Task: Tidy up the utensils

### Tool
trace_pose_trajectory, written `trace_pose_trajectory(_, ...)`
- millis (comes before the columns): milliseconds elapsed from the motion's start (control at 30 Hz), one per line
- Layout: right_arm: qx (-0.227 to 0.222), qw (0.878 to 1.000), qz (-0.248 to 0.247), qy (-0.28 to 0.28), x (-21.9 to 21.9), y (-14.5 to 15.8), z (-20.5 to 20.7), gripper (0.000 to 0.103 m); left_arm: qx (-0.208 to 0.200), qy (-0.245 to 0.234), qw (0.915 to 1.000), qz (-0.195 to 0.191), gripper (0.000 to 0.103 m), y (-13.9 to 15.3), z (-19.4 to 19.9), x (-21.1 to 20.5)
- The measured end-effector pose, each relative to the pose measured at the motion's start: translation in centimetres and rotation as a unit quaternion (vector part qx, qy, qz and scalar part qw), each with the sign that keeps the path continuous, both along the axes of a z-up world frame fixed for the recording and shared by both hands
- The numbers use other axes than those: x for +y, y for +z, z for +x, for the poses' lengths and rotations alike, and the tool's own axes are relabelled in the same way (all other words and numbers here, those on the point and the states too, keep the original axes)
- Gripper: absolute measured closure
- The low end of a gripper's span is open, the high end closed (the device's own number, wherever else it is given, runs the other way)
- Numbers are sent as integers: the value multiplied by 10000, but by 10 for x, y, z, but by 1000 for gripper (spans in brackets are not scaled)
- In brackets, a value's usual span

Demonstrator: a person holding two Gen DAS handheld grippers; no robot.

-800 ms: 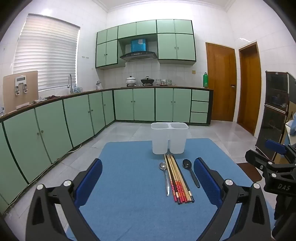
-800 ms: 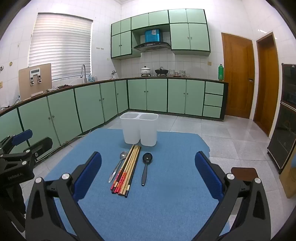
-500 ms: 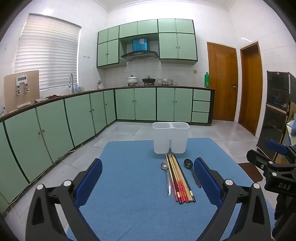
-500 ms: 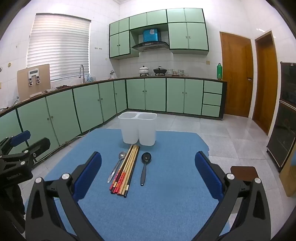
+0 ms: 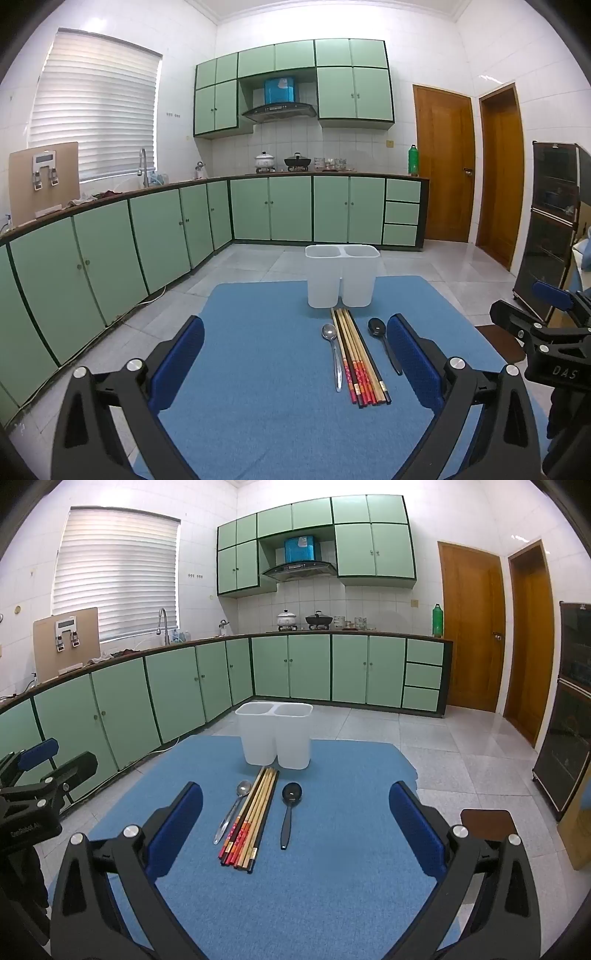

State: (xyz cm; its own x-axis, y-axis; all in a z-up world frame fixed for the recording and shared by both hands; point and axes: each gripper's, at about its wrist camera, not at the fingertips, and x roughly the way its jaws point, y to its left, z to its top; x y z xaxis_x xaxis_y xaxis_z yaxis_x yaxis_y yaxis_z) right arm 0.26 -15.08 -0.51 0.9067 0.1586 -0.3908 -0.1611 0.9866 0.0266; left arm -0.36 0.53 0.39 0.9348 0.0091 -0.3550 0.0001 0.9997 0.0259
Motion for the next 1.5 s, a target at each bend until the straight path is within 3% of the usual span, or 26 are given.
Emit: trace_pose_trajectory(1500,38,10000,13,-1,2,-5,2,5,19,8,10000,22,6,1,0,2)
